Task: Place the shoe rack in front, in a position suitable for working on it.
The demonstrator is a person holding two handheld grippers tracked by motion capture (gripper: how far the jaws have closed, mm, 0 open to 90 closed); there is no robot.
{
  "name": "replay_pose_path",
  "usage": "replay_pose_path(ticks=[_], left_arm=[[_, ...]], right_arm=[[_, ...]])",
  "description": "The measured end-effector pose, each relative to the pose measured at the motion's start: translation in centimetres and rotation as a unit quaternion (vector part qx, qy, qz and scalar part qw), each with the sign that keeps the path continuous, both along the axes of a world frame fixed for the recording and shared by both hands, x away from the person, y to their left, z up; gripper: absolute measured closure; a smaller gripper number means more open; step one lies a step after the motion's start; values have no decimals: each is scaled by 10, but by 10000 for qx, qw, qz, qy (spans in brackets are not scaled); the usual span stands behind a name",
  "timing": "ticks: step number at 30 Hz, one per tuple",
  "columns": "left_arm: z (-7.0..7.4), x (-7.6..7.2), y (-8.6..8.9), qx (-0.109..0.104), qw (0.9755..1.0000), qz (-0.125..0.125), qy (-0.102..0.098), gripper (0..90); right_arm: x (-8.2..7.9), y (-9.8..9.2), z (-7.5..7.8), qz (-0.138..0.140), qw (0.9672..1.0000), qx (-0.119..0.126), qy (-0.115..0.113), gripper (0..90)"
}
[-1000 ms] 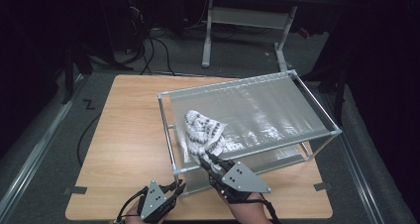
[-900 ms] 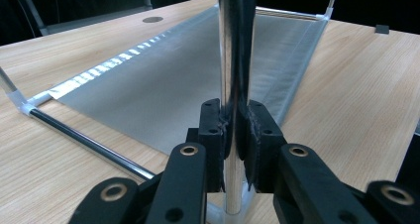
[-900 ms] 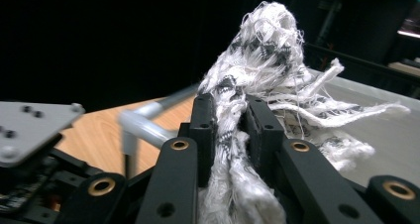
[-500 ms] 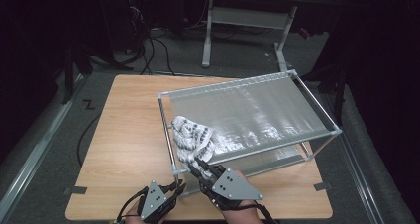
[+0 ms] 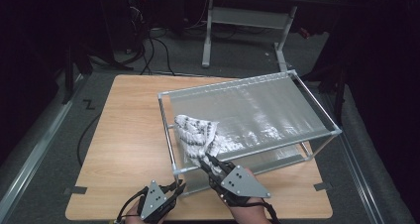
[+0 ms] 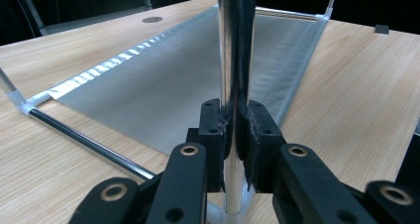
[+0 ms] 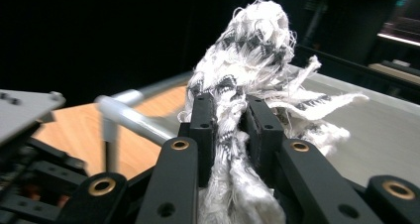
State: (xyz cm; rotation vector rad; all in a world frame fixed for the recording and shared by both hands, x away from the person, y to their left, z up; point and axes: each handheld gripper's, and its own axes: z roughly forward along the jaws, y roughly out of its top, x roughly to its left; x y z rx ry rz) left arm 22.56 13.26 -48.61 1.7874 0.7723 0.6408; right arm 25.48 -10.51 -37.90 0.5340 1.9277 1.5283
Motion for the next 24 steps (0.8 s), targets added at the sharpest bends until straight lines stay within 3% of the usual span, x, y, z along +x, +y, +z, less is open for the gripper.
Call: replay_pose_path(ticks=[6,13,24], left_arm=[[0,0,0,3,10000,2,0,797],[0,1,1,8,10000,-5,8,797],[0,2,1,20,10000,5,2,797]], right_arm=[[9,-20,0,-360,9993,24,28,771],[25,-48,-1,-869,9962,50,56,771],[47,-103,-2,-1770,9841,113,73,771]])
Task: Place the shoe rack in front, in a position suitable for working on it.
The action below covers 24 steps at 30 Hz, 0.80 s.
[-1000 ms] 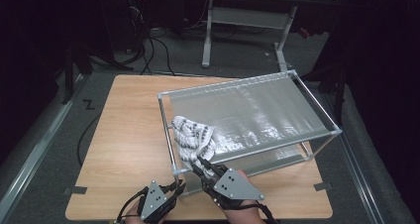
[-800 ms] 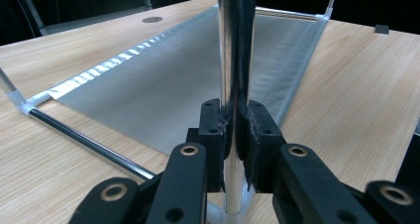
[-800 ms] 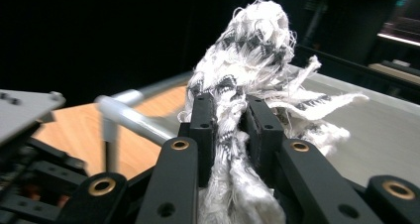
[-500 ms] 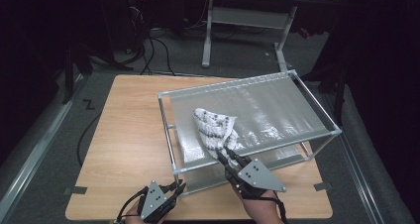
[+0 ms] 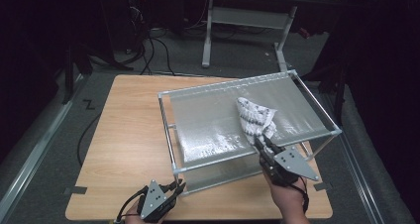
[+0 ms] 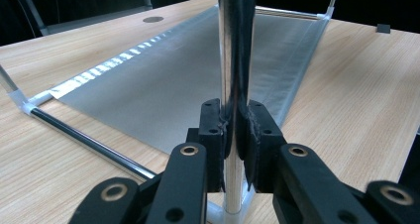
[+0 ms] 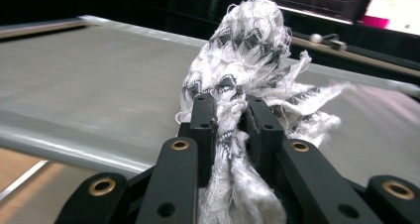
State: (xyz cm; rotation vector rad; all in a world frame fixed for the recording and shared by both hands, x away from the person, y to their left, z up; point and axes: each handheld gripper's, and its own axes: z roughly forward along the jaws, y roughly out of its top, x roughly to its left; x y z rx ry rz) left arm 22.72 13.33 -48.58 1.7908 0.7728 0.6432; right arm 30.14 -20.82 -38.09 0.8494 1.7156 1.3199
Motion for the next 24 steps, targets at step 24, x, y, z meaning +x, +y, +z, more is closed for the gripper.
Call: replay_pose_path(ticks=[24], left_arm=[[0,0,0,3,10000,-17,2,796]], right_arm=[[28,-124,1,-1941,9793,575,24,765]])
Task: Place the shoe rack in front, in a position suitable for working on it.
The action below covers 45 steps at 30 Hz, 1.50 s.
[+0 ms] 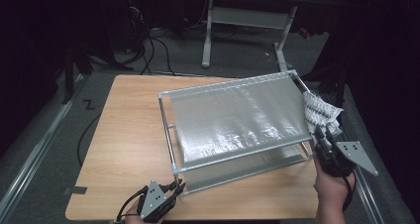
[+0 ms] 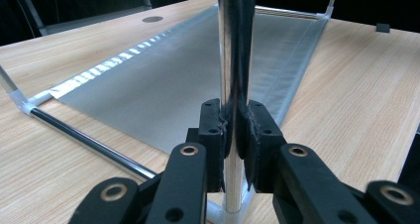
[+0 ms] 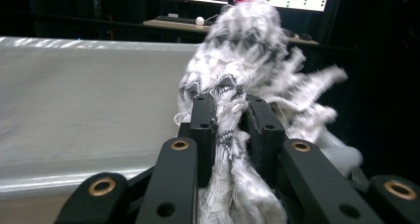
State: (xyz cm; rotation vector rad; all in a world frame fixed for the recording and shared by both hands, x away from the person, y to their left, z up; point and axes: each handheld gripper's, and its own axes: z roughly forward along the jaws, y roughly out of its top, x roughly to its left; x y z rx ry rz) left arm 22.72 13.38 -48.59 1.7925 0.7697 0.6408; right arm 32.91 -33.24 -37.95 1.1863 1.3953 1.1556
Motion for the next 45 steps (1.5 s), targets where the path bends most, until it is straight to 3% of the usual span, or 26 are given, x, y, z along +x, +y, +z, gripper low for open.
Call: replay_pose_path(ticks=[17,27,28,34,39,41,45], left_arm=[[0,-1,0,-42,10000,-2,83,797],[-1,-1,0,-57,9999,-4,87,797],[0,-1,0,-54,9999,-3,88,797],[-1,-1,0,-68,9999,5,89,798],[-1,0,0,-45,10000,11,16,798],[-1,0,0,-42,10000,12,15,798],[0,0,0,-38,10000,13,20,798]], right_arm=[[0,2,-1,107,9999,82,17,766],[-4,36,1,797,9967,45,131,764],[-6,47,0,1032,9945,31,152,765],[-14,80,1,1526,9881,-82,180,765],[-22,113,1,1972,9799,-246,162,765],[-26,127,1,2197,9751,-251,177,765],[-34,154,2,2724,9617,-176,233,771]])
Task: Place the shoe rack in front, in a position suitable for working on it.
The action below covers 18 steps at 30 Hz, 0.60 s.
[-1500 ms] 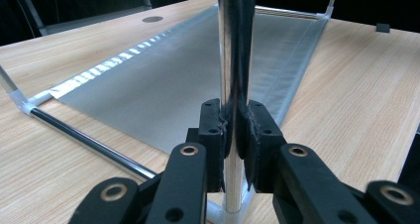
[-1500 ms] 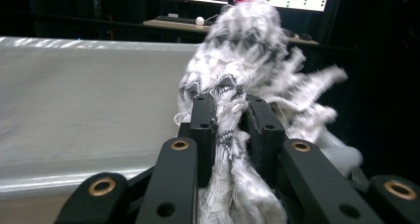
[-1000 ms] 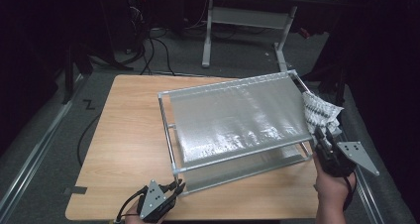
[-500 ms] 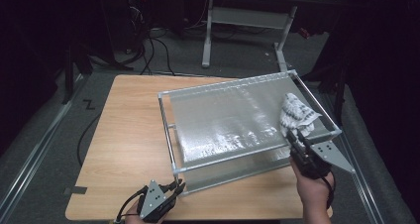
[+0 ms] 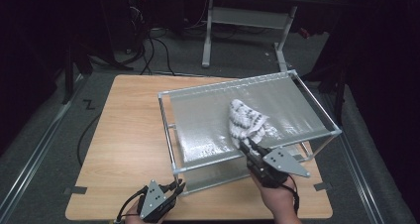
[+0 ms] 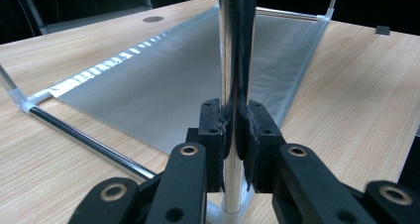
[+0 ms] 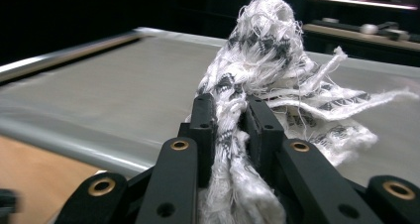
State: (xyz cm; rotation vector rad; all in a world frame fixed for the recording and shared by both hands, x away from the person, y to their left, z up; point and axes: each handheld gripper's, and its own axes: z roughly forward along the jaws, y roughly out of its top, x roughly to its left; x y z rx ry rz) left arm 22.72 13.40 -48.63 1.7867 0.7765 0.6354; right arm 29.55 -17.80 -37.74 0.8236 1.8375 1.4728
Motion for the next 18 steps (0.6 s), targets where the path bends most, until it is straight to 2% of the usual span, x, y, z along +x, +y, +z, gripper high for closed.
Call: replay_pose_path(ticks=[3,7,8,12,18], left_arm=[[0,0,0,-14,10000,-2,6,798],[0,0,0,-13,10000,6,4,798],[0,0,0,-8,10000,11,2,798],[0,0,-1,-6,10000,22,3,798],[0,0,0,0,10000,14,-1,798]], right_arm=[[-6,21,1,381,9993,4,28,772],[-14,40,1,647,9979,-89,-37,773],[-20,51,1,817,9965,-134,-75,773],[-30,70,3,1132,9934,-149,-131,774],[-48,94,4,1587,9865,-260,-316,777]])
